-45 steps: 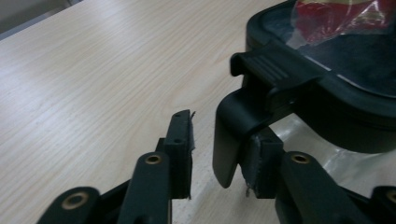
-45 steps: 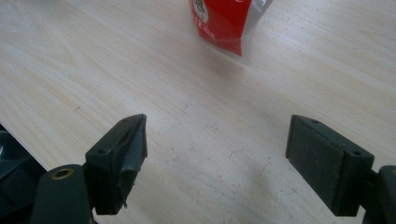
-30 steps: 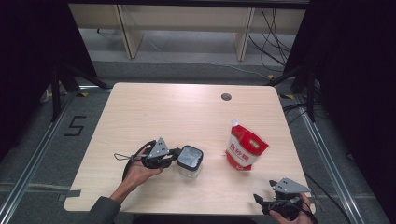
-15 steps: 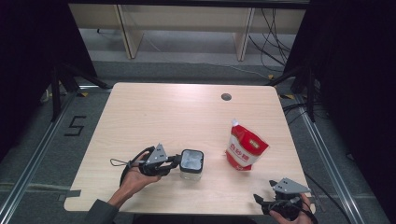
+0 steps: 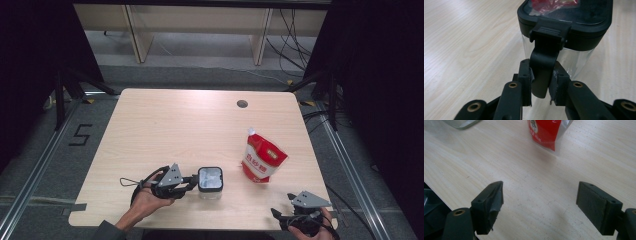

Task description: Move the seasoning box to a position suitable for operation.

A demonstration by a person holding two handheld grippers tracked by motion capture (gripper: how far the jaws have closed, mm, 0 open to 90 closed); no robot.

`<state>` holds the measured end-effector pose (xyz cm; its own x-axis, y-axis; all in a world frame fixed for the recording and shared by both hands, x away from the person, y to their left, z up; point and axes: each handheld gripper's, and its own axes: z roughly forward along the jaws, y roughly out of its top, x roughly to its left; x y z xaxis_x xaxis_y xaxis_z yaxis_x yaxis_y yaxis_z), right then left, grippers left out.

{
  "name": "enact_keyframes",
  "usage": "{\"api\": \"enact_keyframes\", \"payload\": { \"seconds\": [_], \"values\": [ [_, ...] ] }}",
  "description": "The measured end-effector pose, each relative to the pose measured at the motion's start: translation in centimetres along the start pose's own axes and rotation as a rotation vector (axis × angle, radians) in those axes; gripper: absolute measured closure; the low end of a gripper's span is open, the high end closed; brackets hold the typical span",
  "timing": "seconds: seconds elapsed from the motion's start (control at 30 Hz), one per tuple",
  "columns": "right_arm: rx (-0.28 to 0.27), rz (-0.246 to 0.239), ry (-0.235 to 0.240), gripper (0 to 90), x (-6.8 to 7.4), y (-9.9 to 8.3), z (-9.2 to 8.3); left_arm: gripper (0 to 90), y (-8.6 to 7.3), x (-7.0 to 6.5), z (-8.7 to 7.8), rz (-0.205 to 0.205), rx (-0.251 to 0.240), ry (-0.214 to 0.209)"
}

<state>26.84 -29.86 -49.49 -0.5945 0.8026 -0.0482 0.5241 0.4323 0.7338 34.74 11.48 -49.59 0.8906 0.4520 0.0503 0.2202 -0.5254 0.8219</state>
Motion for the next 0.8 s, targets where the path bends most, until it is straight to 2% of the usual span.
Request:
{"api": "enact_keyframes", "payload": {
  "seconds": [0.03,0.07,0.1,0.17,0.2,0.23,0.27,0.3,0.33,0.37,0.4,0.43,0.47,0.63,0.7,0.8],
  "values": [
    [0.001,-0.021,-0.005,23.2,-0.2,0.0,0.0,73.4,0.1,0.0,0.1,0.029,0.007,-0.04],
    [0.001,-0.021,-0.005,23.2,-0.2,0.0,0.0,73.4,0.1,0.0,0.1,0.029,0.007,-0.04],
    [0.006,0.0,0.007,23.2,-0.1,0.1,0.0,73.4,0.1,-0.1,0.2,0.026,0.005,-0.044],
    [0.007,0.002,0.008,23.2,-0.1,0.1,0.0,73.4,0.1,-0.2,0.1,0.026,0.006,-0.044],
    [0.007,0.002,0.007,23.2,-0.1,0.1,0.0,73.4,0.2,-0.1,0.2,0.043,0.009,-0.063],
    [0.007,0.003,0.008,23.2,0.0,0.1,0.0,73.3,0.1,-0.2,0.1,0.033,0.008,-0.054],
    [0.0,-0.022,-0.003,23.2,-0.2,0.0,0.0,73.3,0.1,-0.2,0.1,0.033,0.008,-0.054],
    [0.01,0.022,0.008,23.2,0.1,0.1,-0.1,73.3,0.1,-0.2,0.1,0.051,0.008,-0.068],
    [0.01,0.022,0.008,23.2,0.1,0.1,-0.1,73.3,0.1,-0.4,0.2,0.031,-0.003,-0.061],
    [0.011,0.022,0.009,23.2,0.2,0.1,-0.1,73.3,0.1,-0.5,0.0,0.029,0.009,-0.047],
    [0.011,0.022,0.009,23.2,0.2,0.1,-0.1,73.3,0.2,-0.5,0.0,0.048,0.016,-0.068],
    [0.01,0.023,0.01,23.2,0.2,0.1,-0.1,73.3,0.1,-0.6,0.3,0.041,0.002,-0.081],
    [0.007,0.008,0.008,23.2,0.0,0.1,0.0,73.3,0.1,-1.0,0.0,0.016,0.007,-0.024],
    [0.004,0.008,0.009,23.2,-0.1,0.0,0.0,73.2,0.3,-1.6,0.2,0.015,0.005,-0.044],
    [0.006,0.005,0.006,23.2,-0.1,0.0,0.0,73.2,0.4,-1.8,0.1,0.026,0.013,-0.041],
    [0.003,0.016,0.015,23.2,0.0,0.1,0.0,73.1,0.3,-1.9,0.1,0.017,0.007,-0.043]
  ]
}}
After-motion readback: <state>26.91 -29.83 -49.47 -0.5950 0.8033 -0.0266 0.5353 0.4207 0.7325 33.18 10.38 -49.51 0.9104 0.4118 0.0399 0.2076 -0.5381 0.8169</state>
